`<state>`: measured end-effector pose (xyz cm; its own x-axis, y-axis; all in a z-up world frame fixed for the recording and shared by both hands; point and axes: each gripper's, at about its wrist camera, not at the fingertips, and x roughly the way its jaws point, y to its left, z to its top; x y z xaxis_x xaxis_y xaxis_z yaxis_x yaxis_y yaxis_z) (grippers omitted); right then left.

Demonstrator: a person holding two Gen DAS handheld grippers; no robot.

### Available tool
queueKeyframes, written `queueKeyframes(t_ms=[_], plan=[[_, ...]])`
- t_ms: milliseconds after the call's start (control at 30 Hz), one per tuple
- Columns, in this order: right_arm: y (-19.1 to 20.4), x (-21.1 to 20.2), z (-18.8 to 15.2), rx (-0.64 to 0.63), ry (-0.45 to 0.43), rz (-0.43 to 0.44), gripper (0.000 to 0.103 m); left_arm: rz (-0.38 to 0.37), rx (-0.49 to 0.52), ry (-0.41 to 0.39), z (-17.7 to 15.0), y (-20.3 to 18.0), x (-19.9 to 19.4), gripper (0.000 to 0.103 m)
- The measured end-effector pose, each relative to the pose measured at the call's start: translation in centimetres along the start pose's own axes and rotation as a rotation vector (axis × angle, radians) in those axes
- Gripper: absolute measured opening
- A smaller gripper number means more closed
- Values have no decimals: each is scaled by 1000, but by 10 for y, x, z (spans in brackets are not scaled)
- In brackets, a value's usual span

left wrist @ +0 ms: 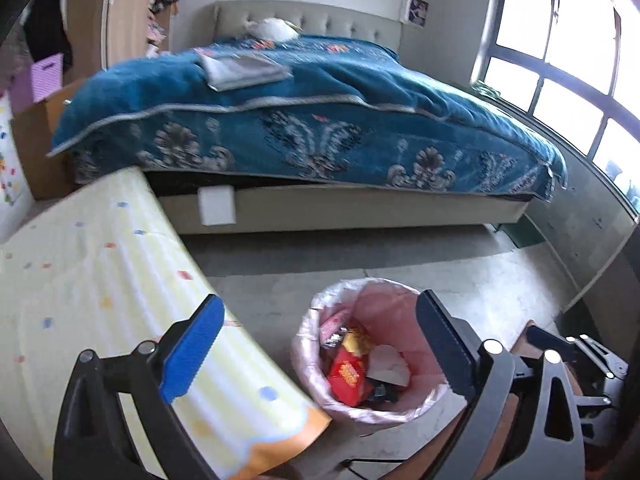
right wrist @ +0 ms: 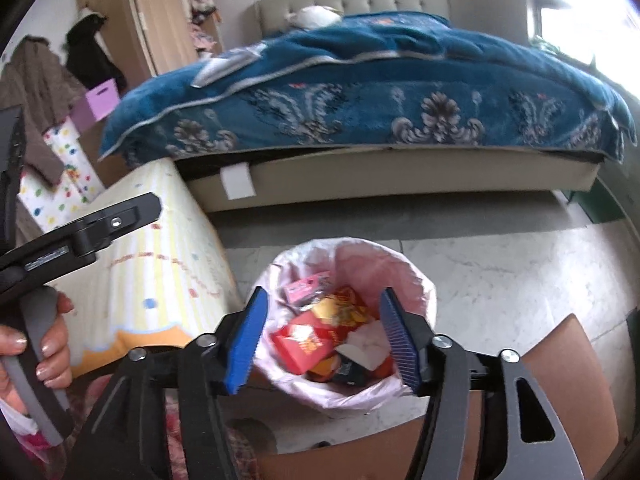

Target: Collect trash

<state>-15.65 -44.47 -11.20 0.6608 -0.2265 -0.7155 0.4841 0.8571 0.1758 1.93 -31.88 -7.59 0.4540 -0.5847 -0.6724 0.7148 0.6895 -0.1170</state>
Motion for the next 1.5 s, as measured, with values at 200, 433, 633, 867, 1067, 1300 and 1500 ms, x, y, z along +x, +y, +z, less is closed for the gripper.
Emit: queueKeyframes(t_ms=[200, 433, 633, 867, 1067, 1300, 1500], plan=[[35, -26, 3, -57, -56, 37, 91, 118, -28, -46, -8, 37, -57, 96], [92, -47, 11, -148, -44, 135, 94, 268, -90, -55, -29, 84, -127, 96], [146, -70, 18, -272, -82, 180, 96, 392, -215, -73, -53, 133, -185, 96], [212, -88, 17, -424, -80, 280, 96, 523, -296, -79, -78, 175, -233, 96], [263, -97, 16, -514, -83, 334, 96, 610, -369, -70, -101, 208, -264, 96], [308, -105, 4, -557, -81, 353, 96, 662, -409, -63, -115, 229, -284, 96], [325, -106, 4, -564, -75, 351, 96, 653, -410, -57, -112, 230, -279, 96]])
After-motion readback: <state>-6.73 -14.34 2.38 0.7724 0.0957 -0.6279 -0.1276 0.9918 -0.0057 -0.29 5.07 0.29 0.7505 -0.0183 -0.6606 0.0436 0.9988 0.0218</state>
